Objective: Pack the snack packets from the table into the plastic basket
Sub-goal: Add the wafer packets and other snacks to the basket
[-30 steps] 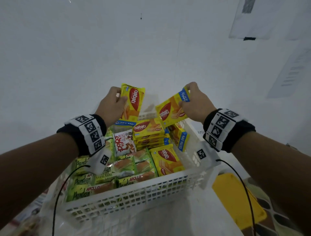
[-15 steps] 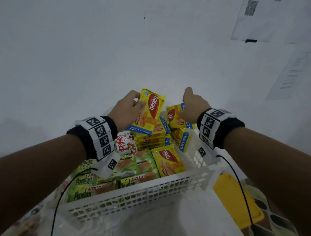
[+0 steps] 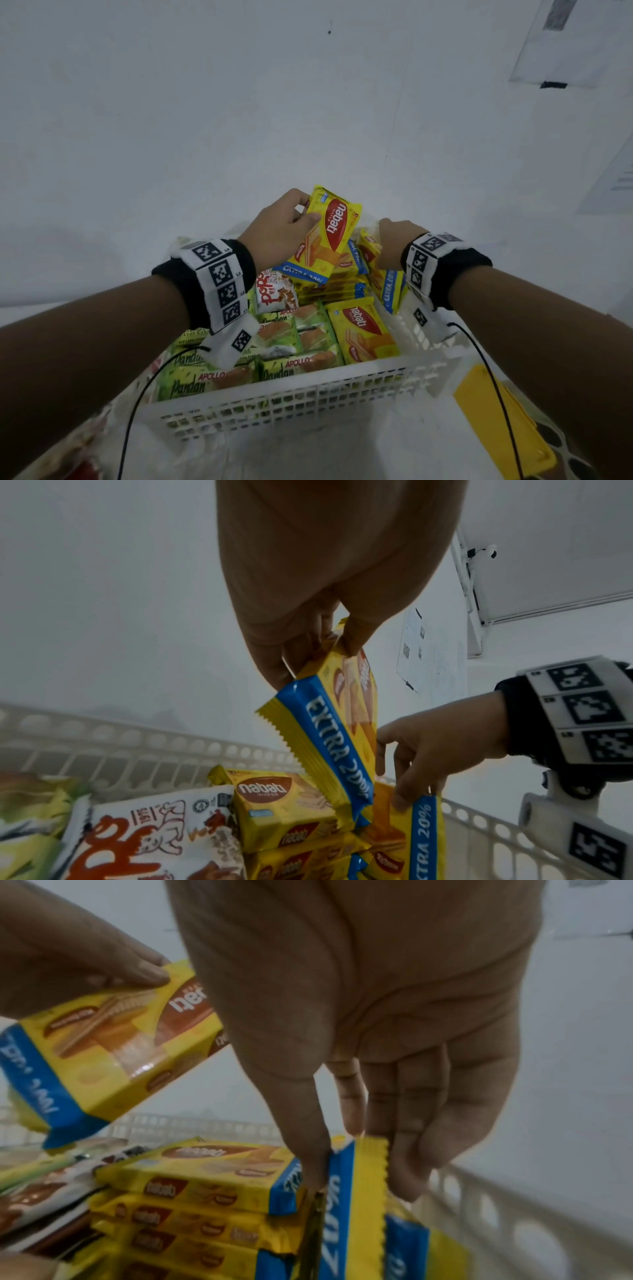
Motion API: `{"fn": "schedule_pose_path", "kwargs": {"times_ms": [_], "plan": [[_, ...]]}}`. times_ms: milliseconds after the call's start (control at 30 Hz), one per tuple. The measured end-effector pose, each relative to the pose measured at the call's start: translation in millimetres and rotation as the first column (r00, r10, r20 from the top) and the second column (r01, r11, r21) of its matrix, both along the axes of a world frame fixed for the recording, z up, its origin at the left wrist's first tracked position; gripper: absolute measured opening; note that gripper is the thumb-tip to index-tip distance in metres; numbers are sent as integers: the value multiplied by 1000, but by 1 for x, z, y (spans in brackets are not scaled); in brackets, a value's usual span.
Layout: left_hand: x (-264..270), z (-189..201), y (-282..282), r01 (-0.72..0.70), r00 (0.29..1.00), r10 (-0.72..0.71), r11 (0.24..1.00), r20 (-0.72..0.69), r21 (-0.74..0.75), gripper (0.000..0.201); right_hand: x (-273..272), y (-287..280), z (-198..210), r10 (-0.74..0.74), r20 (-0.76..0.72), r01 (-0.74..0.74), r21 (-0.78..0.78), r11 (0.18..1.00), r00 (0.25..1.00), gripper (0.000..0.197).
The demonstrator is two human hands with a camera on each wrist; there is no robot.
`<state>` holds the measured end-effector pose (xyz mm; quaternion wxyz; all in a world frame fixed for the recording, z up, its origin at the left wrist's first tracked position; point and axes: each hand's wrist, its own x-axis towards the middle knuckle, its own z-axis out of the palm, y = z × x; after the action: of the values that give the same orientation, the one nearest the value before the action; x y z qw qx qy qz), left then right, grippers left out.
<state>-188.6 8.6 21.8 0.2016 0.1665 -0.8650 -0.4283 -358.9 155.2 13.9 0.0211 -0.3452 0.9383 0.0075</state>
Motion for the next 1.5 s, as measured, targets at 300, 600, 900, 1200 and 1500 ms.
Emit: {"fn": "schedule_pose_path", "kwargs": {"times_ms": [300, 600, 900, 1200, 1500], "plan": [[-1, -6, 0, 5, 1000, -6, 1000, 23, 15, 20, 0, 0, -12, 80, -11, -79, 69, 994, 997, 16], [0, -6, 3, -14, 999, 13, 999, 44, 29, 21, -1, -16, -14, 49, -42, -40, 198, 979, 998, 35], [-5, -11, 5, -42, 997, 38, 998, 72, 42, 22, -2, -4, 8, 106, -88, -111, -54, 992, 990, 25], [-10, -8, 14, -22, 999, 10, 953, 41, 301, 24, 4, -5, 13, 265, 89, -214, -372, 903, 960, 55], [6, 0, 23, 38, 997, -60, 924, 47, 380, 34, 16, -1, 22, 475, 197, -273, -609, 745, 858, 30]]}}
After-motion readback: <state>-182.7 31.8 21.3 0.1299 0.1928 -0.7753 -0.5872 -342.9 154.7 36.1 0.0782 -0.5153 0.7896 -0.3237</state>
